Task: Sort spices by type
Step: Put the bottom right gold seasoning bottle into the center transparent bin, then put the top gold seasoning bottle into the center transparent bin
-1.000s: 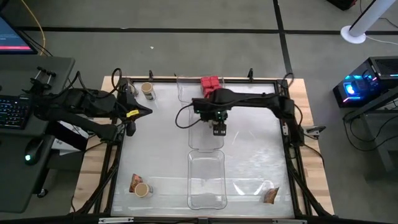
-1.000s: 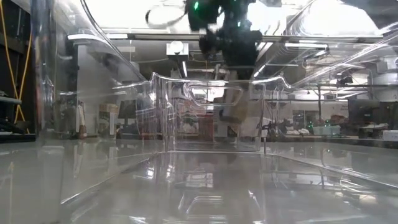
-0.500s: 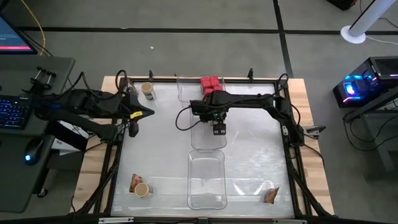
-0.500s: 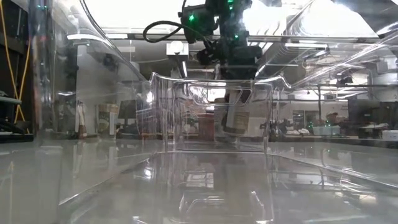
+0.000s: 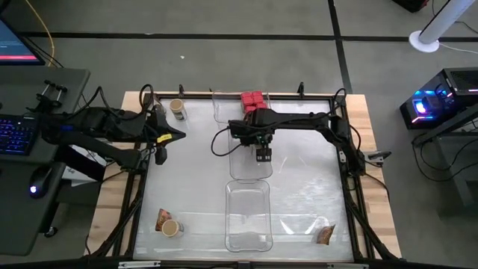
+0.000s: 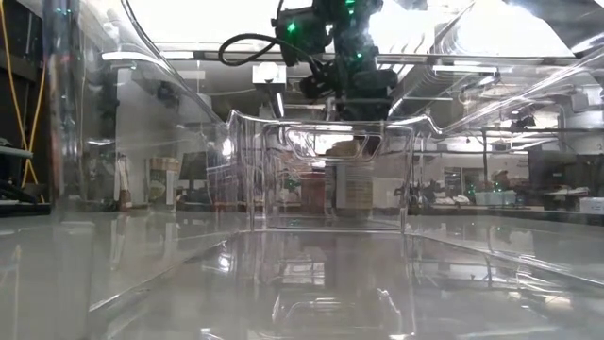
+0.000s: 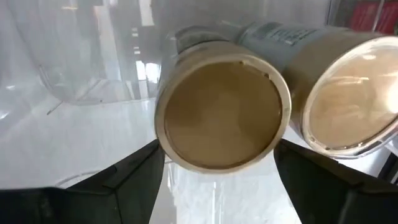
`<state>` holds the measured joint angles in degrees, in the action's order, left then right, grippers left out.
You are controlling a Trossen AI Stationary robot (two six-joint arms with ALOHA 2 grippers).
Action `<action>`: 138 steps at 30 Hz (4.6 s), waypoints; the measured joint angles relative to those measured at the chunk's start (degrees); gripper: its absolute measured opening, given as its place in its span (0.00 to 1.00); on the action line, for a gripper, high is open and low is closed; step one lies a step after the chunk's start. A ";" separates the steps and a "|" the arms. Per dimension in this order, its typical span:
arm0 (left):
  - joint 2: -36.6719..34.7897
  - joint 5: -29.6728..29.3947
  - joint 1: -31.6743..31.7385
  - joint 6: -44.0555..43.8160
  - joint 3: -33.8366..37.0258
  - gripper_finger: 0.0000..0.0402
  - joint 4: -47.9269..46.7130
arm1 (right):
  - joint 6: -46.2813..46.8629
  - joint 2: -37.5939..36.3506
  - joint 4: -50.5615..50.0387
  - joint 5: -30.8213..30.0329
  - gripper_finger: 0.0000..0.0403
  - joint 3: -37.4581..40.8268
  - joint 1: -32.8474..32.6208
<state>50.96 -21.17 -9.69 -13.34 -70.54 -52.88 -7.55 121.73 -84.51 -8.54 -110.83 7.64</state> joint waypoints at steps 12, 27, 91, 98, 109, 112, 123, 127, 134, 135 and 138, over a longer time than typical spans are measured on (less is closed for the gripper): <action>0.00 0.00 0.02 0.02 -0.02 0.00 0.00 | 1.14 -0.02 -3.54 -6.17 0.74 -1.84 0.68; 0.00 1.77 0.02 -0.43 -0.01 0.00 -0.51 | -3.03 -0.22 2.69 21.37 0.74 -17.09 0.61; 24.55 -2.43 57.09 -7.63 19.39 0.00 13.12 | 40.74 -38.43 -4.35 -23.04 0.00 -13.90 -7.06; 23.28 2.36 53.53 -8.58 20.11 0.00 8.98 | 39.85 -37.66 -4.35 -23.97 0.00 -13.90 -7.06; 14.84 10.78 33.54 -10.01 20.50 0.00 -4.84 | 39.68 -37.66 -4.33 -24.39 0.00 -13.90 -7.02; 13.46 13.40 26.53 -10.10 20.59 0.00 -6.21 | 39.67 -37.66 -4.32 -24.78 0.00 -13.90 -6.99; 12.79 16.49 11.74 -1.80 17.41 0.00 -6.43 | 40.09 -37.66 -3.94 -25.49 0.00 -13.90 -6.99; 12.54 18.16 11.38 2.11 11.59 0.00 -8.64 | 40.11 -37.66 -3.96 -25.51 0.00 -13.90 -6.99; 12.70 18.17 12.39 10.23 7.17 0.18 -18.22 | 40.11 -37.44 -3.96 -25.53 0.00 -13.90 -6.99; 12.94 18.16 12.65 11.09 7.17 0.23 -19.32 | 40.11 -37.38 -3.95 -25.51 0.00 -13.90 -6.99; 14.55 18.14 13.60 13.08 7.17 0.38 -21.88 | 40.11 -36.61 -3.96 -25.50 0.00 -13.90 -6.99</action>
<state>65.51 -3.03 3.91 -0.26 -63.37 -74.76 32.56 85.12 -88.47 -34.03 -124.73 0.64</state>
